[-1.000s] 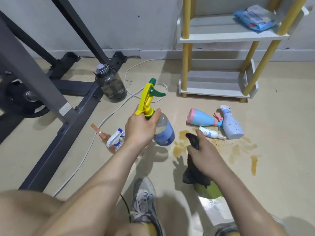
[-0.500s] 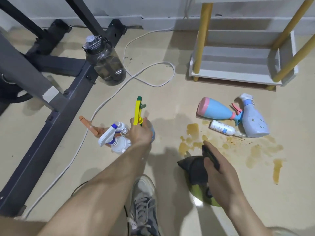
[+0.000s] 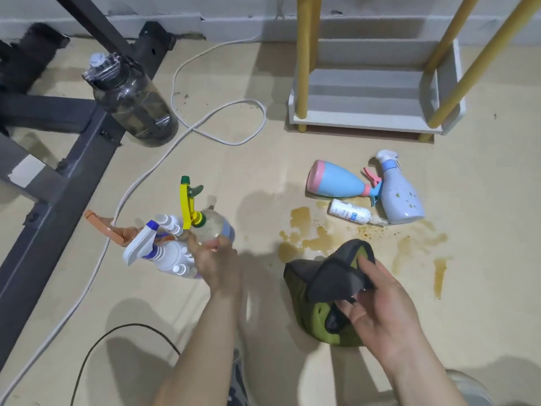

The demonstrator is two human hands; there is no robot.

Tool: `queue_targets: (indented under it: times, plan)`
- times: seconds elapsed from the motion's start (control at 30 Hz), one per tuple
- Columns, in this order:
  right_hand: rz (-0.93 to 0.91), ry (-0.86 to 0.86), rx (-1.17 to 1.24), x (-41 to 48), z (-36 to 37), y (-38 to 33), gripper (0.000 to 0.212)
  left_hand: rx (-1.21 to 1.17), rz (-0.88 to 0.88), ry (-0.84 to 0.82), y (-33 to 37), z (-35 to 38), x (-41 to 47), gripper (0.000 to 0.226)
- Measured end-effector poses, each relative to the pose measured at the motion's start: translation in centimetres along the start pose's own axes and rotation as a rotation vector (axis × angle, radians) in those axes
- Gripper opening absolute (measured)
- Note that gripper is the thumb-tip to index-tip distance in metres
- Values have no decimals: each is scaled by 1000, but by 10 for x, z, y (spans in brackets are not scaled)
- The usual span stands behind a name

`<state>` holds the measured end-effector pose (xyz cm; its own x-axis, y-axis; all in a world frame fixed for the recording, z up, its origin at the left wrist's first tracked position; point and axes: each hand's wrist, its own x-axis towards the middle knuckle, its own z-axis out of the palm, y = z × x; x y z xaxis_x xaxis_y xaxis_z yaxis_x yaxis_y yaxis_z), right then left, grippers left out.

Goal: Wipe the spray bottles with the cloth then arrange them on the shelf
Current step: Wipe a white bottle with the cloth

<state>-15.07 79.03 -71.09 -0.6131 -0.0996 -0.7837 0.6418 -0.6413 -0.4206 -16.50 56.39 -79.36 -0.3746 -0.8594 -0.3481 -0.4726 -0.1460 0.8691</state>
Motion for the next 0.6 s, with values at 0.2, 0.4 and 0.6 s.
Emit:
queue_targets:
  times: [0.2, 0.4, 0.6]
  plan:
    - [-51, 30, 277, 4, -30, -28, 26, 486, 335, -490, -11, 37, -65, 29]
    - [-52, 110, 429, 17, -65, -38, 20, 889, 992, -764, -15, 137, -67, 32]
    - [-30, 54, 336, 35, -80, -36, 53, 1246, 1254, -824, -19, 210, -70, 38]
